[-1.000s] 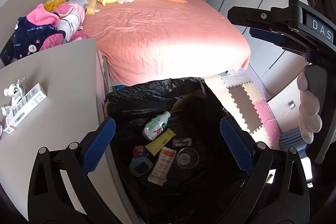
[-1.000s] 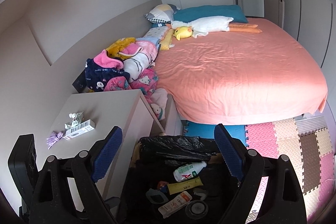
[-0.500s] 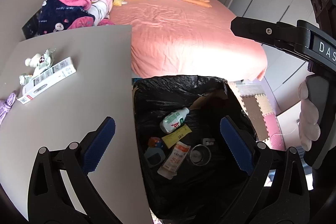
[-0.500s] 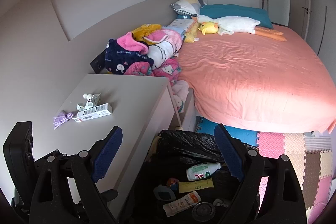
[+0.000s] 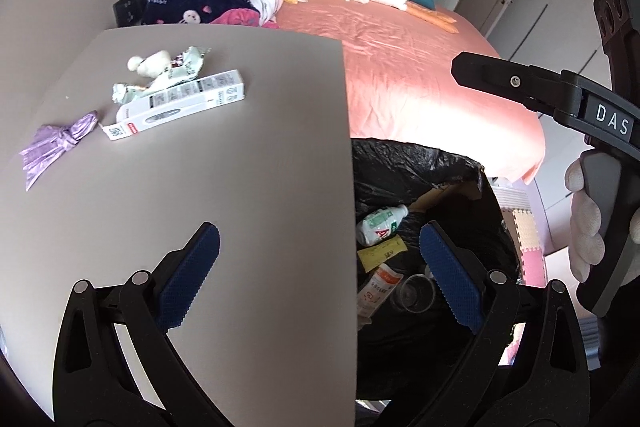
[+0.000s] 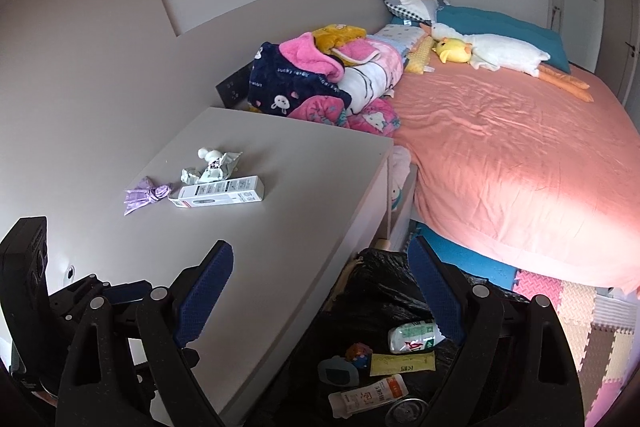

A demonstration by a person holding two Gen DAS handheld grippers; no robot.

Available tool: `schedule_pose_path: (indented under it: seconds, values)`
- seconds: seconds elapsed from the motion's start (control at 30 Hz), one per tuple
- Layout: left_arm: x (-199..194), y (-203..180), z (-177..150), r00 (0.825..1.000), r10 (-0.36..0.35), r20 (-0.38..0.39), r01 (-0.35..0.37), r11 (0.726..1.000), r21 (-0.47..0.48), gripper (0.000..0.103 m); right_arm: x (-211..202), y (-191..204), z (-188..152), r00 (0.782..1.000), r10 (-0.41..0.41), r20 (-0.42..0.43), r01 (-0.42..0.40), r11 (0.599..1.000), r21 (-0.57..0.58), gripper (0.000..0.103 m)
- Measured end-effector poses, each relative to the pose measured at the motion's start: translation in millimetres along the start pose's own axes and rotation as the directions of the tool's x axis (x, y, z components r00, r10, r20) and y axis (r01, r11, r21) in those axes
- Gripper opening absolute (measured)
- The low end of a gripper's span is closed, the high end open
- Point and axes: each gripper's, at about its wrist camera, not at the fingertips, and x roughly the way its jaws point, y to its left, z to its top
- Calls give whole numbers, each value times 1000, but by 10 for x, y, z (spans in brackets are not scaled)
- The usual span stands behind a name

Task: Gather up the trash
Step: 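Move both open tools back over the desk toward the remaining trash, then grasp the purple plastic bag with the left tool while the right tool grasps the white box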

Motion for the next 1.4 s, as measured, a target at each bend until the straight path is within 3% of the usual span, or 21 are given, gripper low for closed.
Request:
schedule_pose_path:
  seconds: [0.33,0.63,1.13,1.4]
  values:
    - [-132,661,-89,996,88,4,-86,983,-159,97,495,466,127,995,78,-59,-84,989,-124,89]
    - [-150,1152,-185,990,141,-16,-140,949,-283,97,933,864,173,986,117,-115,-142,960,-241,89]
    - [-124,1628,-189,982,186,-37,-186,908,-376,97,1690,1200,346,982,58,-181,-127,909,-397,89]
    - [-108,1953,-125,974,216,-63,-221,867,-447,97,2025,1378,403,979,33,-202,-132,856,-501,89]
